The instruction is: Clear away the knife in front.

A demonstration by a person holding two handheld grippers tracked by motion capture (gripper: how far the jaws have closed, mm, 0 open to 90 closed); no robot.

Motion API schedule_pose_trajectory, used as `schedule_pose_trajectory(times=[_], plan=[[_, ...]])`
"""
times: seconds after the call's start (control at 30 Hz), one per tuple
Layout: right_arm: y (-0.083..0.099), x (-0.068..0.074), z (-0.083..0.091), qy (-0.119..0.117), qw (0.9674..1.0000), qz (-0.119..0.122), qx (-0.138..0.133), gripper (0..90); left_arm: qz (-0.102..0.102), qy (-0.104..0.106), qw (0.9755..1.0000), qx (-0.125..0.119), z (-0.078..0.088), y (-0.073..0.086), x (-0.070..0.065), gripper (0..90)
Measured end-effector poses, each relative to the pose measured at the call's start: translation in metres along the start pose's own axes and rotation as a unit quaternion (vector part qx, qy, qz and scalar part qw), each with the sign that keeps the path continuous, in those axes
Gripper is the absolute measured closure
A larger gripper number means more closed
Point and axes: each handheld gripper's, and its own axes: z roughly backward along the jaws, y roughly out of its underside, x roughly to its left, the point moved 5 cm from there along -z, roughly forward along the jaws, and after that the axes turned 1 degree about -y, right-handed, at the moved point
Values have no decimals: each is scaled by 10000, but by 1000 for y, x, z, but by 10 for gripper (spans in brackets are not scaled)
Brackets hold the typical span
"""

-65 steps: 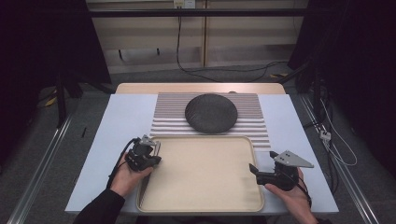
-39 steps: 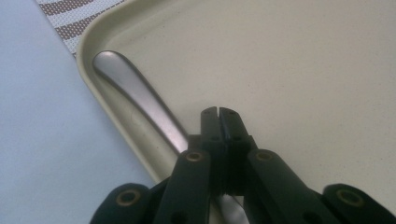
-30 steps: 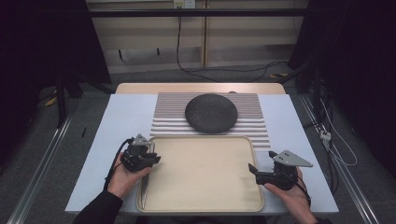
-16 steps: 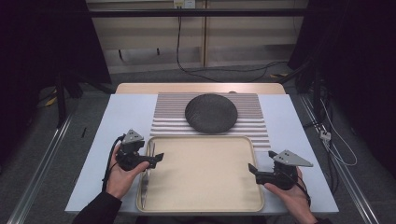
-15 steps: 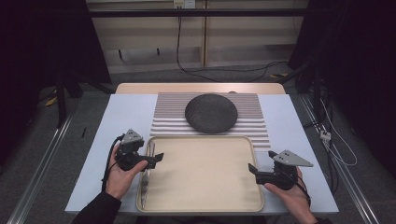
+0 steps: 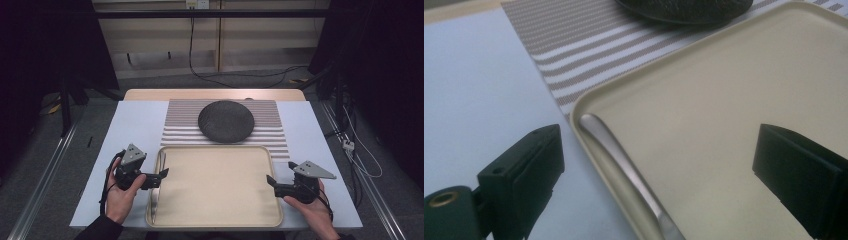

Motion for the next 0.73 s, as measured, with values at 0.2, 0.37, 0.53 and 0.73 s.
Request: schedule_pose_trajectory(times=[0.2,0.37,0.53,0.73], plan=[[1,0,1,13,10000,-5,-1,85,12,-56,10000,22,6,12,4,62],[1,-1,2,32,10000,-5,2,84,106,-164,9998,-22,10,25,6,60],[1,-1,2,41,10000,3,6,84,129,-200,9997,-80,10,30,5,59],[1,-1,2,51,10000,-11,11,85,111,-158,9998,-70,8,31,2,59]])
